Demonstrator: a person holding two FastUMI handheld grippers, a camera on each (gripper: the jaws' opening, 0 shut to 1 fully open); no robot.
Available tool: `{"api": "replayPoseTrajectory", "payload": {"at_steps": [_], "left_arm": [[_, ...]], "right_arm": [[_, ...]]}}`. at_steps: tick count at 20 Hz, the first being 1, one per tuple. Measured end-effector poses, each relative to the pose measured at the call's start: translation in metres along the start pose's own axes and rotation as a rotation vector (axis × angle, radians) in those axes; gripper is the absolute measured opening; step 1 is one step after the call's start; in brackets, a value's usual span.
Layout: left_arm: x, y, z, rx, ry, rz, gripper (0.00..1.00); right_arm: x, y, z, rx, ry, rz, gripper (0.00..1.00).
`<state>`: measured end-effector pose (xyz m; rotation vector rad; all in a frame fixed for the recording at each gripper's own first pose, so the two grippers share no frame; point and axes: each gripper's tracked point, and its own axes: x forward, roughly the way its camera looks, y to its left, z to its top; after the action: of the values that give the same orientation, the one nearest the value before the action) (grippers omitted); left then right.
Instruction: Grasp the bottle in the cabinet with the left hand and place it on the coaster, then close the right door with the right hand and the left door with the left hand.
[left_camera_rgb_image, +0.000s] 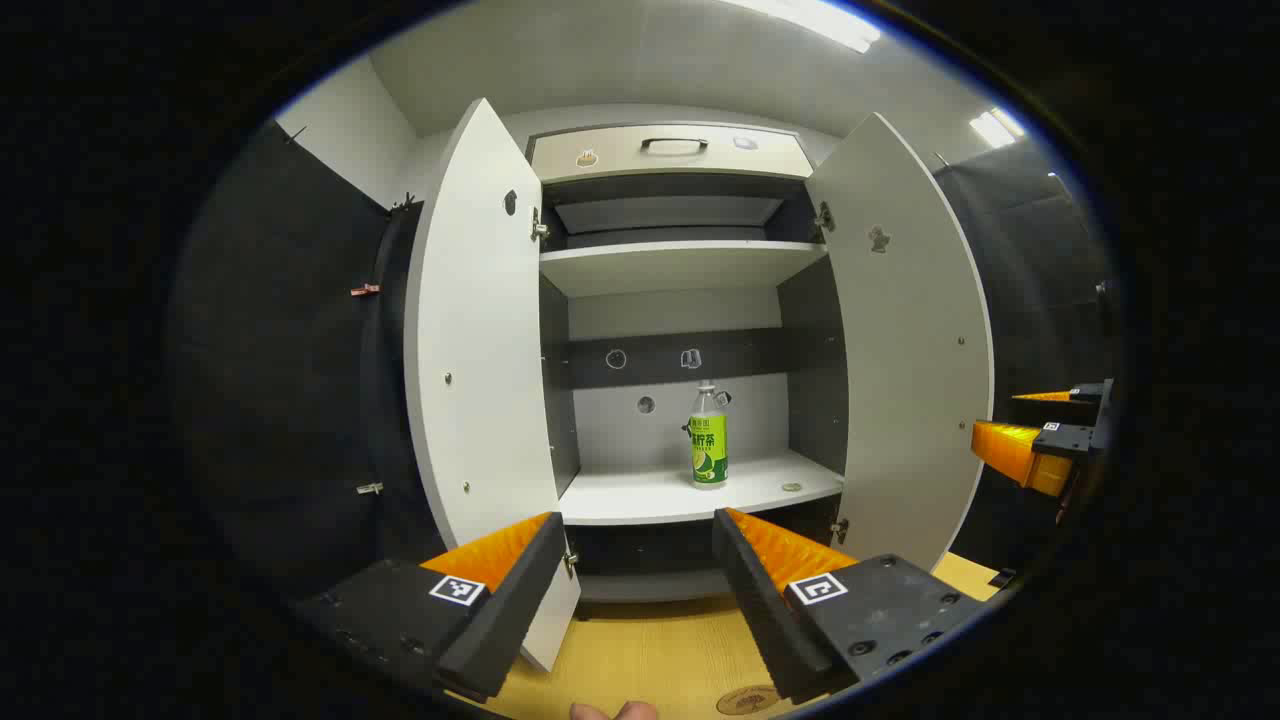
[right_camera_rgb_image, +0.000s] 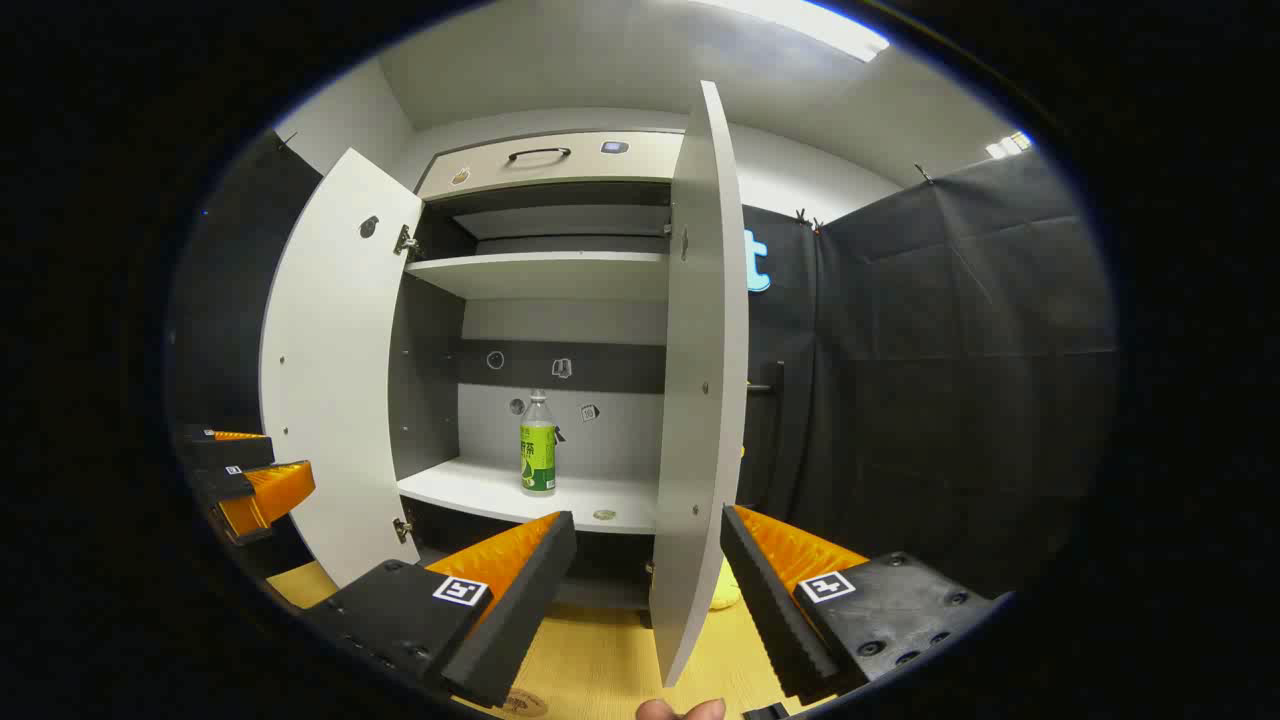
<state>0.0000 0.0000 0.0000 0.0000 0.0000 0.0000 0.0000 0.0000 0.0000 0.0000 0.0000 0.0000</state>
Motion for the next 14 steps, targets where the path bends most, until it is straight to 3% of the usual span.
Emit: {"api": "replayPoseTrajectory", "payload": {"at_steps": [14], "left_arm": [[0.0006,0.0023,-0.0012,-0.002,-0.002,0.002,0.94]], "right_arm": [[-0.0027,0.0057,0.0017,0.000,-0.007,0.006,0.97]]}}
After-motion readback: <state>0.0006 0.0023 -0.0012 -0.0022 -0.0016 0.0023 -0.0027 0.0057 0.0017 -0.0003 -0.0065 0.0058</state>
